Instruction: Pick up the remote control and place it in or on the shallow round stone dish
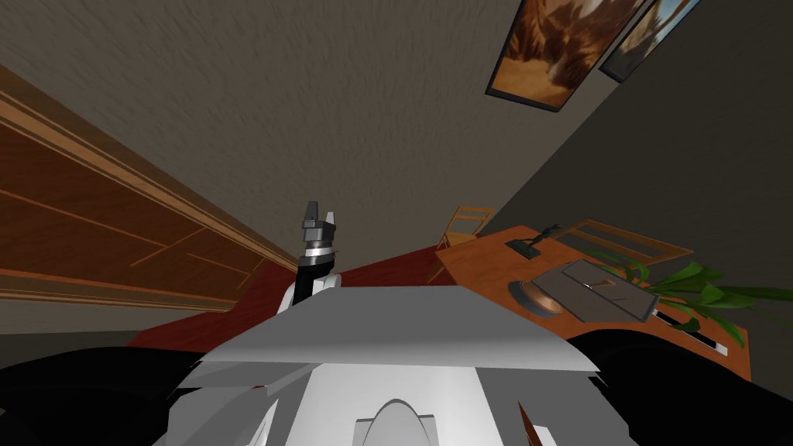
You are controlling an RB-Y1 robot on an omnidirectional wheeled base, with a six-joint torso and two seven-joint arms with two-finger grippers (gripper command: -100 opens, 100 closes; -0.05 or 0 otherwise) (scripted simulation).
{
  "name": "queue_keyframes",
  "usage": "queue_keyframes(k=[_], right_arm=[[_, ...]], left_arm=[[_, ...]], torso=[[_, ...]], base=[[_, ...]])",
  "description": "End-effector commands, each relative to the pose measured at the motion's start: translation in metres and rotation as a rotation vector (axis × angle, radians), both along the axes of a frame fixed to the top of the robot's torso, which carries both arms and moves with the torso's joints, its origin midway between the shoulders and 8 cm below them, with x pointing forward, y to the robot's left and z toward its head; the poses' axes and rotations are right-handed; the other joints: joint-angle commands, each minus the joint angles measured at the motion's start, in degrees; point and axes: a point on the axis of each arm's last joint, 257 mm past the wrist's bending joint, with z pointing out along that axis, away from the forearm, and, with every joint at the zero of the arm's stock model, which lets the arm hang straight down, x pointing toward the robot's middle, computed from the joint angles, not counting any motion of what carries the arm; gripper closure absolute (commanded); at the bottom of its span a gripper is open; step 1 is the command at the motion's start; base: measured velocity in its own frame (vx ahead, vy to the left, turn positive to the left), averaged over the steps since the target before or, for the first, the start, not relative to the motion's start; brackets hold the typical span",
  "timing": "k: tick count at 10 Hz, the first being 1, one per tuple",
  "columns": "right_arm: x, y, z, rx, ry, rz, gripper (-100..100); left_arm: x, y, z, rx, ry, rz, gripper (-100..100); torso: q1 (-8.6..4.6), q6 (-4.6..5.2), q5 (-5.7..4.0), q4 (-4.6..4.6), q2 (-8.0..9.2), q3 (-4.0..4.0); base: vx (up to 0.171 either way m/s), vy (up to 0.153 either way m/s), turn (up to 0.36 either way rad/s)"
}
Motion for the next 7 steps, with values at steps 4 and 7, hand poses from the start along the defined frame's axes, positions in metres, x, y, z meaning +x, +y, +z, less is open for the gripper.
queue_keyframes(k=[4, 7], right_arm=[[0.0008, 0.0000, 0.0008, 0.001, 0.000, 0.000, 0], [0.0008, 0.0000, 0.0008, 0.001, 0.000, 0.000, 0]], left_arm=[[0.0000, 0.0000, 0.0000, 0.000, 0.000, 0.000, 0], [0.0000, 0.0000, 0.0000, 0.000, 0.000, 0.000, 0]], torso=[[-0.16, 0.00, -0.05, 0.01, 0.02, 0.02], [-0.18, 0.00, -0.06, 0.01, 0.03, 0.02]], base=[[0.001, 0.004, -0.003], [0.000, 0.000, 0.000]])
